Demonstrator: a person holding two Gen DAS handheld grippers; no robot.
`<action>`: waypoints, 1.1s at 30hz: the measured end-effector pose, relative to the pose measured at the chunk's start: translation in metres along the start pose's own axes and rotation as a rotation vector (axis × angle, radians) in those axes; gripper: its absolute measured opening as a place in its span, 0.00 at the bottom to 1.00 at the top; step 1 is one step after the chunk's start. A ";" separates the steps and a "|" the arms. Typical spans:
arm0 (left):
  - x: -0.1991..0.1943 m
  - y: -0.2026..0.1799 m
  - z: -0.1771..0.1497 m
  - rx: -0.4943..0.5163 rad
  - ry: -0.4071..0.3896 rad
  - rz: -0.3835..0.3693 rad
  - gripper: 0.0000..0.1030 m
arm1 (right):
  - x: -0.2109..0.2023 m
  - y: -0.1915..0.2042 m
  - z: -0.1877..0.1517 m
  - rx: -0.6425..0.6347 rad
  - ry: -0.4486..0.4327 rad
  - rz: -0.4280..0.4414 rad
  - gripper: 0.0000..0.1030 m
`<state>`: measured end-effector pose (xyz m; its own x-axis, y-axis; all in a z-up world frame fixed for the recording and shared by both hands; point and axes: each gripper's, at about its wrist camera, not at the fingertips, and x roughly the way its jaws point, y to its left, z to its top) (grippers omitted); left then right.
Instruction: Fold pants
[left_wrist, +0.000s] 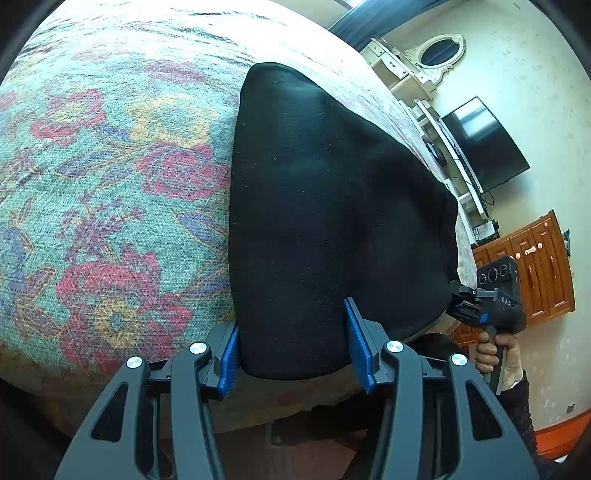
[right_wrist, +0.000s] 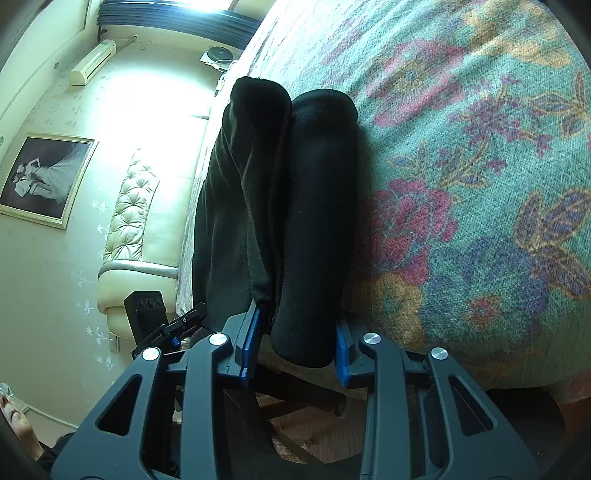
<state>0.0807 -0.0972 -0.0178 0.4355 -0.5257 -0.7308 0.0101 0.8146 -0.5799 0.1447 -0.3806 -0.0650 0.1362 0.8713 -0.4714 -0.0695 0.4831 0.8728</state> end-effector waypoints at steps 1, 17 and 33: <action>0.000 -0.001 -0.001 0.003 0.000 0.001 0.48 | 0.000 -0.001 0.000 0.002 0.000 0.003 0.31; -0.011 0.021 0.006 -0.066 0.028 -0.207 0.61 | -0.026 -0.010 0.004 0.007 -0.038 -0.024 0.65; 0.058 0.033 0.116 -0.048 -0.007 -0.275 0.75 | 0.010 -0.006 0.114 -0.028 -0.100 0.009 0.86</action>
<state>0.2110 -0.0723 -0.0370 0.4286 -0.7235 -0.5412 0.0859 0.6289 -0.7727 0.2594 -0.3845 -0.0610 0.2335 0.8634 -0.4473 -0.0986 0.4786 0.8725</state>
